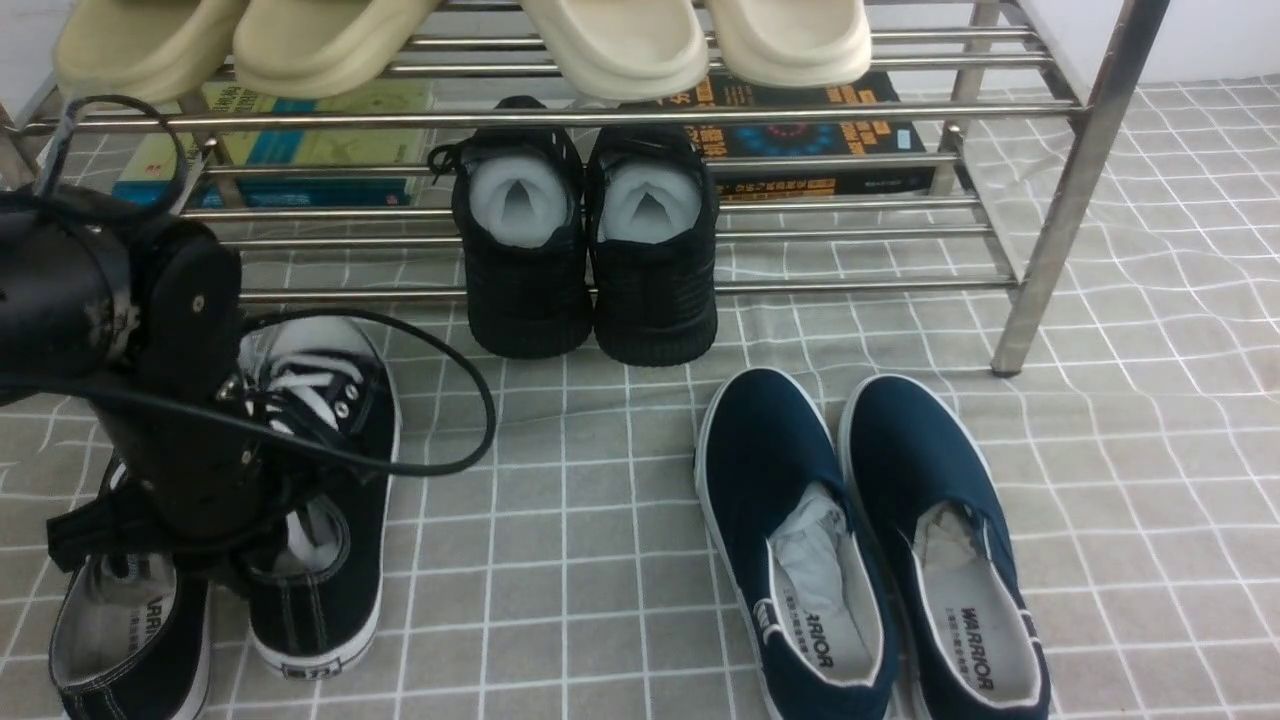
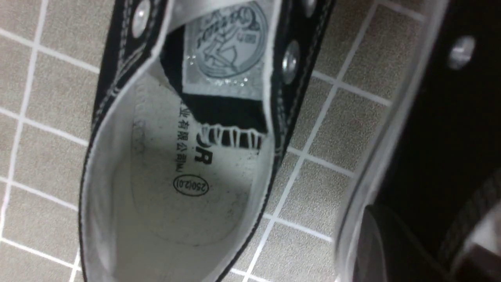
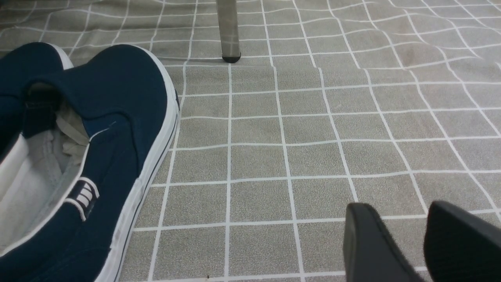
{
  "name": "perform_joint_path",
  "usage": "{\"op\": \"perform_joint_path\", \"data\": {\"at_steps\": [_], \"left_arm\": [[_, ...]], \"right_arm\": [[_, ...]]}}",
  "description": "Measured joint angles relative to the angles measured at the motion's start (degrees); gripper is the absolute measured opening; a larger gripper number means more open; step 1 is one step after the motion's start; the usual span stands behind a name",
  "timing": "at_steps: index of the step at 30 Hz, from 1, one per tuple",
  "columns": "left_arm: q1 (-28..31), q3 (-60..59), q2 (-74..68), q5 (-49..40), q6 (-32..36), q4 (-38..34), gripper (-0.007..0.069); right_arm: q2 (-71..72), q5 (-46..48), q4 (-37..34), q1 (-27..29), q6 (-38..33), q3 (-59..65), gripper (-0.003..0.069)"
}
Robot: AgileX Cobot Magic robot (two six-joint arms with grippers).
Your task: Take the shoes off the shelf with your hand from the grey coffee tablecloth.
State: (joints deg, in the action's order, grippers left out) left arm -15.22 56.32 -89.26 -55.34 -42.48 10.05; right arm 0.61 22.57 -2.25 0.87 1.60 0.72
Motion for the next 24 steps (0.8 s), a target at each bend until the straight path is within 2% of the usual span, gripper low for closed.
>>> {"op": "perform_joint_path", "data": {"at_steps": [5,7,8,14,15,18,19,20,21,22,23,24], "left_arm": [[0.0,0.0,0.0,-0.4,0.8,-1.0,0.0072],[0.0,0.0,0.0,-0.5,1.0,-1.0,0.0147],[0.0,0.0,0.0,-0.5,1.0,-1.0,0.0155],[0.0,0.0,3.5,-3.5,2.9,2.0,0.0417],[0.0,0.0,5.3,-4.0,4.0,2.7,0.0425],[0.0,-0.1,10.0,-6.5,8.1,3.3,0.0386],[0.0,-1.3,14.3,-9.3,12.4,3.3,0.0288],[0.0,-1.3,14.9,-9.3,13.0,3.3,0.0274],[0.0,-4.4,20.0,-9.9,18.0,2.4,0.0153],[0.0,-6.8,23.4,-8.6,20.6,1.2,0.0090],[0.0,-7.4,24.8,-8.1,21.1,0.9,0.0072],[0.0,-11.9,30.4,-3.2,24.3,-2.4,0.0026]], "right_arm": [[0.0,0.0,0.0,0.0,0.0,0.0,0.0239],[0.0,0.0,0.0,0.0,0.0,0.0,0.0239],[0.0,0.0,0.0,0.0,0.0,0.0,0.0239],[0.0,0.0,0.0,0.0,0.0,0.0,0.0239],[0.0,0.0,0.0,0.0,0.0,0.0,0.0239],[0.0,0.0,0.0,0.0,0.0,0.0,0.0239],[0.0,0.0,0.0,0.0,0.0,0.0,0.0239],[0.0,0.0,0.0,0.0,0.0,0.0,0.0239],[0.0,0.0,0.0,0.0,0.0,0.0,0.0239],[0.0,0.0,0.0,0.0,0.0,0.0,0.0239],[0.0,0.0,0.0,0.0,0.0,0.0,0.0239],[0.0,0.0,0.0,0.0,0.0,0.0,0.0239]]}}
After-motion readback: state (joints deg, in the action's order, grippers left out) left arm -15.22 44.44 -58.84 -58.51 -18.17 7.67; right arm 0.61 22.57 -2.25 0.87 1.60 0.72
